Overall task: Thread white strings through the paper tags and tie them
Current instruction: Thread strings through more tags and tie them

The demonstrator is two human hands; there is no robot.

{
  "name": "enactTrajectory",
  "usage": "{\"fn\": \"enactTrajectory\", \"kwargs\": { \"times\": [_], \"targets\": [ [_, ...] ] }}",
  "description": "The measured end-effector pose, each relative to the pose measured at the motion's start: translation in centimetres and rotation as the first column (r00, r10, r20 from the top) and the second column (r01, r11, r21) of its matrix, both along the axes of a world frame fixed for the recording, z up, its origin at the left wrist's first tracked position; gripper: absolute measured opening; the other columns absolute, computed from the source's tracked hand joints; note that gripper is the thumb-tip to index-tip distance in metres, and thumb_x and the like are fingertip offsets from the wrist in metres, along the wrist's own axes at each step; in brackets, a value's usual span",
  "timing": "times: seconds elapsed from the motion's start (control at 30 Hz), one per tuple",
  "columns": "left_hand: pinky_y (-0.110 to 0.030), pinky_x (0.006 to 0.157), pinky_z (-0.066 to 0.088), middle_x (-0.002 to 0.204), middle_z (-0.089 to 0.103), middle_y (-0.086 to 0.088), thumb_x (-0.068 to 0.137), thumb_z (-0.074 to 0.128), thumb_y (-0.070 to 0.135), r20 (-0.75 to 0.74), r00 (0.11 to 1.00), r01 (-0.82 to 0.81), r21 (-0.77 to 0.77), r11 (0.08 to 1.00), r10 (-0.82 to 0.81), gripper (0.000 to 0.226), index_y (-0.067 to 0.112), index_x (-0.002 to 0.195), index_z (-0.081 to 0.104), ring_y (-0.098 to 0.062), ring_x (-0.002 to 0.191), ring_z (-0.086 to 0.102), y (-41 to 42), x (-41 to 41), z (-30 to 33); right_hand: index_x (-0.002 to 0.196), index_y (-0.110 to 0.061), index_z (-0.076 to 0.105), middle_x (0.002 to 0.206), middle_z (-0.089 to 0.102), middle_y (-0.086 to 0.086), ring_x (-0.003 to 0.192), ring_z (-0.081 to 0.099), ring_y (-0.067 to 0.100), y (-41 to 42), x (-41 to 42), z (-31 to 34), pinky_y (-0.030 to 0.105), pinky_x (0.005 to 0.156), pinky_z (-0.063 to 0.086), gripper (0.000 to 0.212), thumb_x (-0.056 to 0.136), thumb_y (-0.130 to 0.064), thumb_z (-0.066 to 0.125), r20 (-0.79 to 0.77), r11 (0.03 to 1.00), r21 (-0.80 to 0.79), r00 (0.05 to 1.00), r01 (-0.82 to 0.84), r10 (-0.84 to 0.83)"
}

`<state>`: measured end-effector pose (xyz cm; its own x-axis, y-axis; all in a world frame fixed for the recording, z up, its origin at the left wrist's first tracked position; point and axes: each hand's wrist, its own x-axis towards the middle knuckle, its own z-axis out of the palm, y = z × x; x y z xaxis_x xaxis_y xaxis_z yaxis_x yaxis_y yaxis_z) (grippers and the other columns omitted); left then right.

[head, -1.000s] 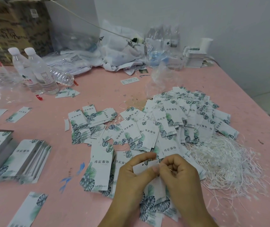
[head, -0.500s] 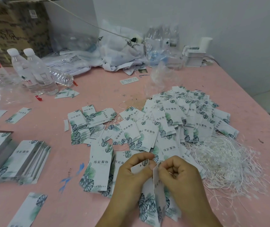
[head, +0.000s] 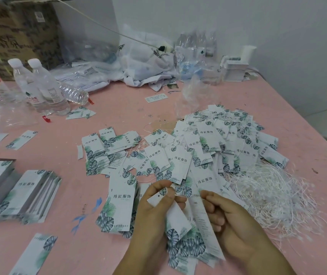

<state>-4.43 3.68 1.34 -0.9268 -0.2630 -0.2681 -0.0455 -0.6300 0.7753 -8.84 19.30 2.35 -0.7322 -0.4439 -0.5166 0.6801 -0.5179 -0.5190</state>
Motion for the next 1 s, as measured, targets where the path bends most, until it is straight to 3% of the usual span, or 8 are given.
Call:
{"fn": "enactTrajectory", "kwargs": {
  "times": [0.1,0.23,0.3,0.4,0.53,0.63,0.8,1.0],
  "targets": [
    [-0.032,0.058,0.059,0.076,0.07,-0.024,0.073,0.073,0.013,0.018,0.999,-0.031,0.037,0.999,0.03,0.013,0.019,0.085,0.075,-0.025,0.066,0.07,-0.1,-0.2,-0.1,0.091,-0.003,0.059,0.058,0.045,0.004,0.033,0.033,0.008,0.1,-0.2,0.2,0.018,0.028,0.026,0.013,0.082,-0.004,0.051,0.098,0.996,-0.074,0.994,0.054,-0.047],
    [-0.036,0.059,0.06,0.077,0.071,-0.025,0.077,0.071,0.01,-0.002,0.999,-0.031,0.088,0.996,0.032,0.011,0.018,0.084,0.074,-0.028,0.064,0.07,-0.2,-0.2,0.1,0.092,-0.004,0.06,0.063,0.049,0.006,0.039,0.037,0.009,0.3,-0.3,0.5,0.019,0.032,0.029,0.013,0.084,-0.008,0.05,0.063,0.982,-0.157,0.993,0.106,-0.097],
    [-0.038,0.058,0.059,0.076,0.071,-0.022,0.08,0.069,0.008,-0.012,0.999,-0.031,0.092,0.995,0.033,0.012,0.018,0.086,0.073,-0.03,0.066,0.071,-0.1,-0.2,0.1,0.092,-0.006,0.063,0.063,0.05,0.005,0.04,0.036,0.008,0.3,-0.2,0.6,0.018,0.032,0.027,0.014,0.082,-0.01,0.054,-0.073,0.986,-0.103,0.988,0.128,-0.136],
    [-0.04,0.062,0.058,0.084,0.071,-0.028,0.08,0.071,0.01,-0.007,1.0,-0.027,0.085,0.996,0.028,0.012,0.02,0.088,0.073,-0.033,0.072,0.071,0.0,-0.2,0.0,0.086,-0.01,0.071,0.062,0.053,0.006,0.04,0.036,0.007,0.2,0.3,0.8,0.018,0.034,0.028,0.015,0.075,-0.015,0.062,-0.397,0.978,0.126,0.912,0.165,-0.103],
    [-0.04,0.066,0.058,0.076,0.069,-0.026,0.079,0.072,0.01,-0.001,0.999,-0.043,0.092,0.995,0.043,0.013,0.019,0.088,0.074,-0.033,0.079,0.072,-0.3,-0.2,-0.2,0.087,-0.013,0.072,0.058,0.048,0.003,0.039,0.029,0.007,0.5,0.6,0.7,0.017,0.034,0.024,0.016,0.073,-0.02,0.066,-0.506,0.95,0.199,0.855,0.242,-0.112],
    [-0.04,0.063,0.057,0.079,0.07,-0.026,0.08,0.072,0.012,0.009,1.0,-0.017,0.051,0.999,0.017,0.012,0.019,0.089,0.073,-0.033,0.071,0.071,-0.1,-0.1,-0.1,0.093,-0.02,0.071,0.055,0.043,-0.002,0.043,0.029,0.009,0.5,1.1,0.5,0.02,0.039,0.025,0.019,0.076,-0.027,0.074,-0.626,0.875,0.382,0.78,0.298,0.008],
    [-0.034,0.055,0.056,0.079,0.07,-0.027,0.077,0.073,0.009,-0.004,1.0,0.02,-0.015,1.0,-0.02,0.019,0.013,0.095,0.07,-0.031,0.064,0.069,0.5,0.2,0.1,0.095,-0.035,0.071,0.059,0.054,0.001,0.055,0.049,0.006,-1.8,2.7,-0.8,0.022,0.052,0.044,0.025,0.073,-0.046,0.072,-0.704,0.715,0.603,0.658,0.354,0.268],
    [-0.037,0.063,0.056,0.081,0.069,-0.026,0.078,0.079,0.008,-0.008,0.999,0.051,-0.068,0.996,-0.052,0.024,0.011,0.1,0.069,-0.034,0.072,0.068,0.7,0.1,-0.3,0.088,-0.04,0.068,0.069,0.055,-0.005,0.058,0.049,0.007,-2.3,2.5,-1.3,0.017,0.053,0.042,0.02,0.083,-0.021,0.074,-0.783,0.536,0.622,0.452,0.571,0.428]
  ]
}}
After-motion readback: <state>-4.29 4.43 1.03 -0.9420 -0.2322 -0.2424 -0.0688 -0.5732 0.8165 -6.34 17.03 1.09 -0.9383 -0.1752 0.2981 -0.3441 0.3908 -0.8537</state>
